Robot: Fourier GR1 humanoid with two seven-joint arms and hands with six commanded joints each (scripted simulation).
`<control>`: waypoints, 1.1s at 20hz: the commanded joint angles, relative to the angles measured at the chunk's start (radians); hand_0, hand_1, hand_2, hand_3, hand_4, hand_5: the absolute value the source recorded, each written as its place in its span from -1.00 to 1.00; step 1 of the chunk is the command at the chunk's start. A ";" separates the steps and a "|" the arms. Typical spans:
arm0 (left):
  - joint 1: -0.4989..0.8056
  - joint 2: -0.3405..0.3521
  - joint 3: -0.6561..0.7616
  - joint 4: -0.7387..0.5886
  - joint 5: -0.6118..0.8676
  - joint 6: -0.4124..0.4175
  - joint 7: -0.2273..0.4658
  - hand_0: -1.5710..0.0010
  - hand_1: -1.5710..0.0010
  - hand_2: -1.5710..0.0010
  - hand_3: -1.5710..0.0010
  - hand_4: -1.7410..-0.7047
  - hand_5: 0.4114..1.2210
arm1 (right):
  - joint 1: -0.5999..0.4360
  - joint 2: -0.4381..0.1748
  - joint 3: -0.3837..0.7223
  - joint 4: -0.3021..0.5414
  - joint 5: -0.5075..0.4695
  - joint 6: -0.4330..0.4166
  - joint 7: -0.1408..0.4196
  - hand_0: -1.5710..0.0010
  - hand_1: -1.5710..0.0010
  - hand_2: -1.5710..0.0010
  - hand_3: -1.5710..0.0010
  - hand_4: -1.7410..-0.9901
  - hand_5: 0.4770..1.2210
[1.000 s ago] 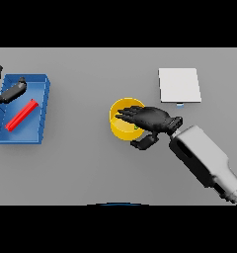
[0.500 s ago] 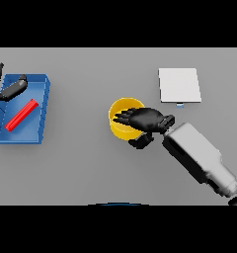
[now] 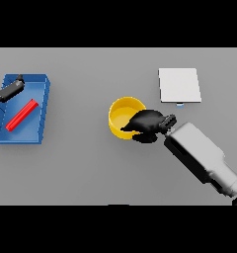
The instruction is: Pick up the red beaker and tilt it to pour out 1 green nut into yellow bowl. Pick up the yellow bowl and place it on the metallic measuring scale.
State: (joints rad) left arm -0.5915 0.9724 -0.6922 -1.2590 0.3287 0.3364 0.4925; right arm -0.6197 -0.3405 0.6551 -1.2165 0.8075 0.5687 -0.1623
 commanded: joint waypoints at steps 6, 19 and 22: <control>0.007 0.000 -0.003 -0.019 0.002 0.007 0.000 1.00 1.00 1.00 1.00 0.81 -0.23 | 0.000 -0.016 -0.012 -0.032 -0.015 0.021 0.021 -0.91 -0.90 -0.85 -0.50 -0.94 0.95; -0.001 0.005 -0.002 -0.027 0.003 0.000 0.002 1.00 1.00 1.00 1.00 0.80 -0.23 | -0.071 -0.124 -0.138 -0.210 -0.104 0.143 0.160 -0.99 -0.99 -0.98 -0.59 -0.95 1.00; -0.010 0.011 -0.006 -0.026 -0.011 0.008 0.013 1.00 1.00 1.00 1.00 0.82 -0.23 | -0.126 -0.135 -0.146 -0.176 -0.104 0.132 0.120 -1.00 -1.00 -0.99 -0.58 -0.94 1.00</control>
State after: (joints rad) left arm -0.6020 0.9834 -0.6985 -1.2851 0.3174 0.3448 0.5058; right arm -0.7456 -0.4757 0.5087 -1.3926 0.7031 0.7003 -0.0415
